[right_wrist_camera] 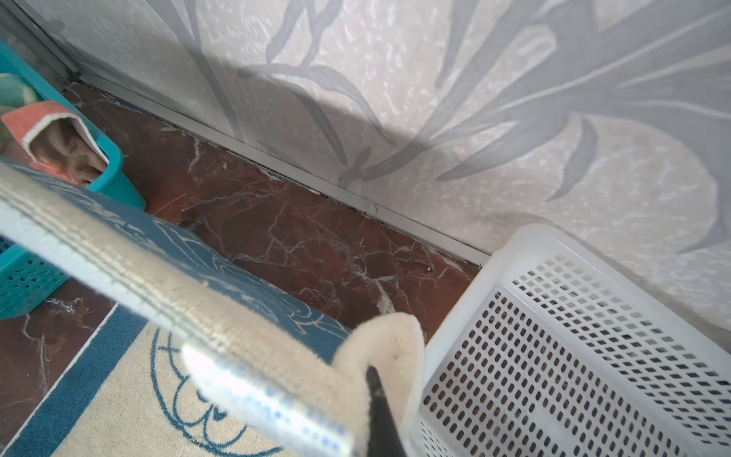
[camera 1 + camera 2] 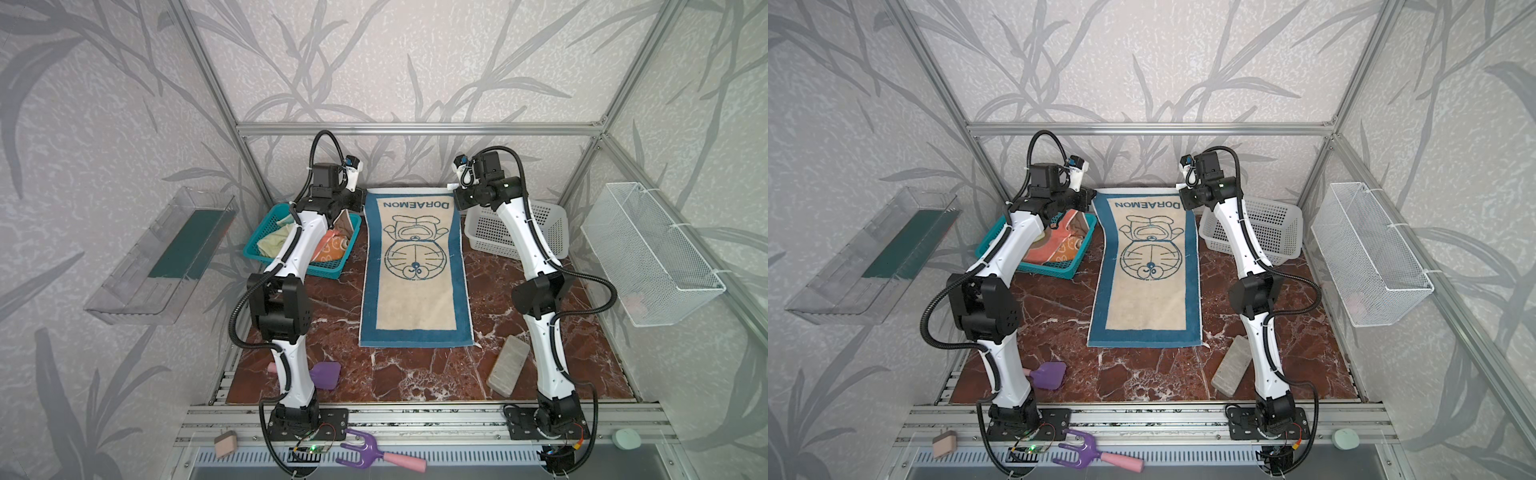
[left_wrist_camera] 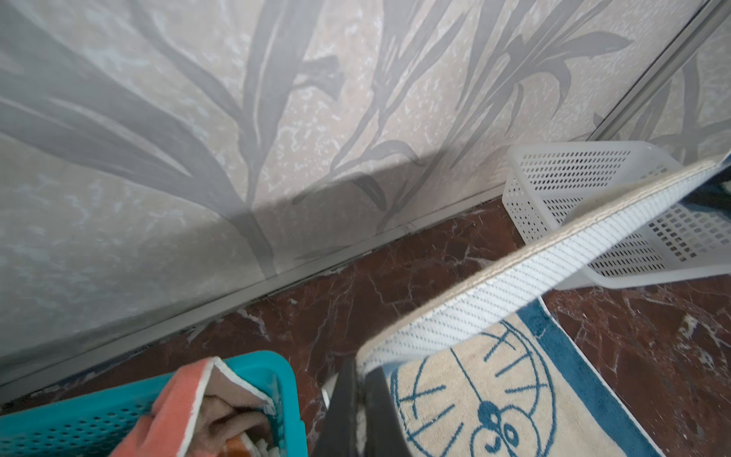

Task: Fold and stack the towels
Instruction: 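Carry the held far edge toward the robot with both grippers, folding the towel over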

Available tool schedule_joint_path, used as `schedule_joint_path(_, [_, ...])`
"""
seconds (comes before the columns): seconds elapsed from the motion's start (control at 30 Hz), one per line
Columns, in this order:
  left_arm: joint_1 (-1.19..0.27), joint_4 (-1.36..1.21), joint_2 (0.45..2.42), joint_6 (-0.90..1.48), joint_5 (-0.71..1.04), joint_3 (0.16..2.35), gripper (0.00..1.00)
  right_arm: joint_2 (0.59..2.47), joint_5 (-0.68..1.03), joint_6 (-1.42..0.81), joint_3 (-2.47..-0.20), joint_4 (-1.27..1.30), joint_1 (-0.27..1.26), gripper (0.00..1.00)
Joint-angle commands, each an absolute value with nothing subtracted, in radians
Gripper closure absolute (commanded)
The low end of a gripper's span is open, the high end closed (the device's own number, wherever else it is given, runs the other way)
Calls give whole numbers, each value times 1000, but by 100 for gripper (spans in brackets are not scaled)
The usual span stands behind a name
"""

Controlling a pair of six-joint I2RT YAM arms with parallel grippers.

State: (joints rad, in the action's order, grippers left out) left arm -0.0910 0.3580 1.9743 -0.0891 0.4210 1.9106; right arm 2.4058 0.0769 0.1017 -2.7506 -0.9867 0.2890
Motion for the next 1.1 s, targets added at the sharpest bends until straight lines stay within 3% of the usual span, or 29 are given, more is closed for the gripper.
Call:
schedule_joint_path(0.0, [-44,350,1885,-60,364,1807,100,2334,-38,80,-2683,-1105,254,100])
schedule_joint_path(0.17, [-85,302,1770,0,327,1526,100,2231,-75,20,-2401,-1132,297,100])
schedule_joint_path(0.33, [-112,305,1690,86,364,1291,100,2040,-82,-57,-1891,-948,343,100])
schedule_joint_path(0.5, [-136,287,1636,120,335,1121,100,1924,-35,-107,-1586,-824,352,100])
schedule_joint_path(0.8, [-147,355,1689,228,330,1048,100,1933,90,-143,-1399,-677,367,100])
schedule_joint_path(1.07, [-172,298,1693,292,312,934,100,2039,11,-78,-1532,-744,353,100])
